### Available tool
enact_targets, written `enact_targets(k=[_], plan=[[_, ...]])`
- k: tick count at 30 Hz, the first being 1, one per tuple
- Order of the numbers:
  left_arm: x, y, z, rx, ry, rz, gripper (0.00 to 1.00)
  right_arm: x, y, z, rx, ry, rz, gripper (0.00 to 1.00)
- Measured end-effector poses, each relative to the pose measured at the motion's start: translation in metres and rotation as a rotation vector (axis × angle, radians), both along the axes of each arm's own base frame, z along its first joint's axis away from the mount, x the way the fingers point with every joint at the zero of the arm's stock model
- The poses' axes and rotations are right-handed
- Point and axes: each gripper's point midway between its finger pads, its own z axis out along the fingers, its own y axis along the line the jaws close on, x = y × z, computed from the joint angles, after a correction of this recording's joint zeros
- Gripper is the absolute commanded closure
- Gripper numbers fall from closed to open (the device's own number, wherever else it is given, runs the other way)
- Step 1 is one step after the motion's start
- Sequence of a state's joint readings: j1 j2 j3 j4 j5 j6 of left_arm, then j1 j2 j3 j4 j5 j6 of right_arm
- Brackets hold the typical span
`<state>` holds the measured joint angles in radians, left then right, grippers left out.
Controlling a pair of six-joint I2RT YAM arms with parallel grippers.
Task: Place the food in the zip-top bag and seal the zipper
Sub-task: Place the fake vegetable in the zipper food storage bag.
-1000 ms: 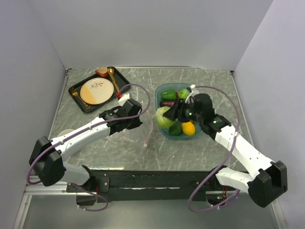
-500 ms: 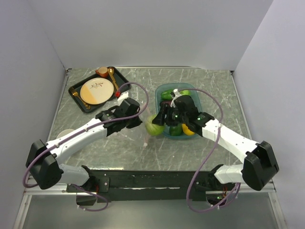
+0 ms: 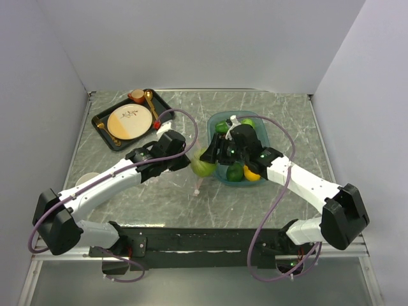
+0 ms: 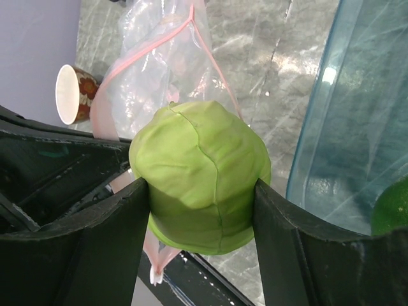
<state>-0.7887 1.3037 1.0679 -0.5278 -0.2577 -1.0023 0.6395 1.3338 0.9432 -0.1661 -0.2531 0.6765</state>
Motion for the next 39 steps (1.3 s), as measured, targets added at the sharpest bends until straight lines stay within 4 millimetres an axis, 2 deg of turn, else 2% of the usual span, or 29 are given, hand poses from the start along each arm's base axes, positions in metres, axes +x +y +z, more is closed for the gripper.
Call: enact_targets(k=[6,12,18,26,33,39], plan=[[0.0,0.001,0.0,0.005,-0.001,-0.009,0.99,0.005,0.01,-0.001,-0.018,0.001,0.004,0.87],[-0.004,0.007,-0.001,0.023,0.012,-0.01,0.99,0.004,0.017,0.002,-0.109,-0.036,0.006,0.88],[-0.006,0.006,0.005,0.006,0.003,-0.011,0.99,0.007,0.013,0.008,-0.22,-0.089,-0.064,0.89],[-0.006,0.006,0.012,-0.008,-0.011,-0.011,0.99,0.011,0.0,-0.001,-0.316,-0.091,-0.117,0.87],[-0.006,0.006,0.013,-0.012,-0.012,-0.012,0.99,0.007,0.009,0.006,-0.277,-0.101,-0.076,0.81],[-0.005,0.004,0.014,-0.018,-0.014,-0.016,0.99,0.002,0.013,0.005,-0.338,-0.114,-0.049,0.76]])
